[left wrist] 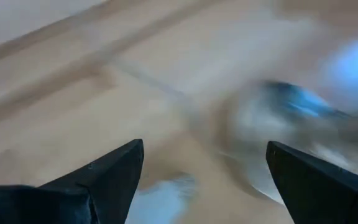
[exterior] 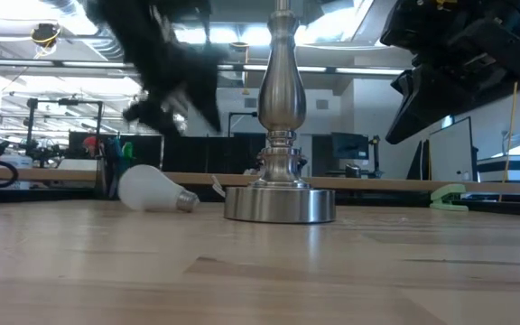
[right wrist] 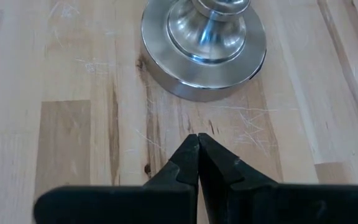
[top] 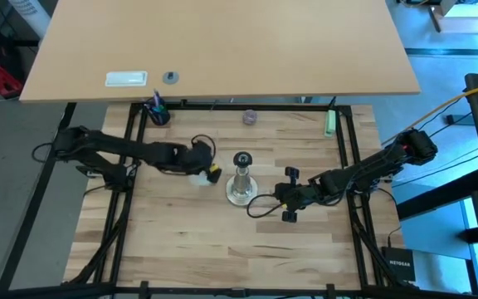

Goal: Screw lightbulb
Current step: Insert the lightbulb into the silver lamp

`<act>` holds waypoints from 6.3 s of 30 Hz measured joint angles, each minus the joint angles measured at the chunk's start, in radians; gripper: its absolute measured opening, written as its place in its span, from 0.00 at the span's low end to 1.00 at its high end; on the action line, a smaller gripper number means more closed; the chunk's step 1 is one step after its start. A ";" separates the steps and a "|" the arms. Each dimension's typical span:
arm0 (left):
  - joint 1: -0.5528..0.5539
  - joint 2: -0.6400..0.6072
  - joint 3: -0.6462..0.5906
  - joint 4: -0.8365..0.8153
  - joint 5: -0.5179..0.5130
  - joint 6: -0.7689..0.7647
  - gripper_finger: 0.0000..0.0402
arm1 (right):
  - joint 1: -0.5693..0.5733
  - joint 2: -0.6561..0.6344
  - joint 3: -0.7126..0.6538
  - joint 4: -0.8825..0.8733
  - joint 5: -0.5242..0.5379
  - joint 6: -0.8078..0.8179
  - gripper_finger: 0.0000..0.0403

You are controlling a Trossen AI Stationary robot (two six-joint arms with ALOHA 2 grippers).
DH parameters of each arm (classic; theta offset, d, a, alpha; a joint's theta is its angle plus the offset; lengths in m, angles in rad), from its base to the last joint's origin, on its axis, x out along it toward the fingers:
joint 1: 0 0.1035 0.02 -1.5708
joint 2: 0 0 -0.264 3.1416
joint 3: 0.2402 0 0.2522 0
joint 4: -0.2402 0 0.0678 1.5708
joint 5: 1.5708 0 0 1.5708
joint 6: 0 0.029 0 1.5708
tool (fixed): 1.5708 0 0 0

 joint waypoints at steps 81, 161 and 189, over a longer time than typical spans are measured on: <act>-0.428 0.168 0.095 -0.545 0.048 -0.624 0.81 | 0.000 0.000 0.000 0.014 -0.037 -0.027 0.02; -0.206 0.346 0.046 -0.079 -0.196 -0.425 0.82 | 0.000 0.000 0.000 0.072 -0.104 -0.025 0.02; -0.264 0.192 0.046 -0.015 -0.190 -0.166 0.35 | 0.000 -0.041 0.040 -0.076 -0.133 -0.015 0.02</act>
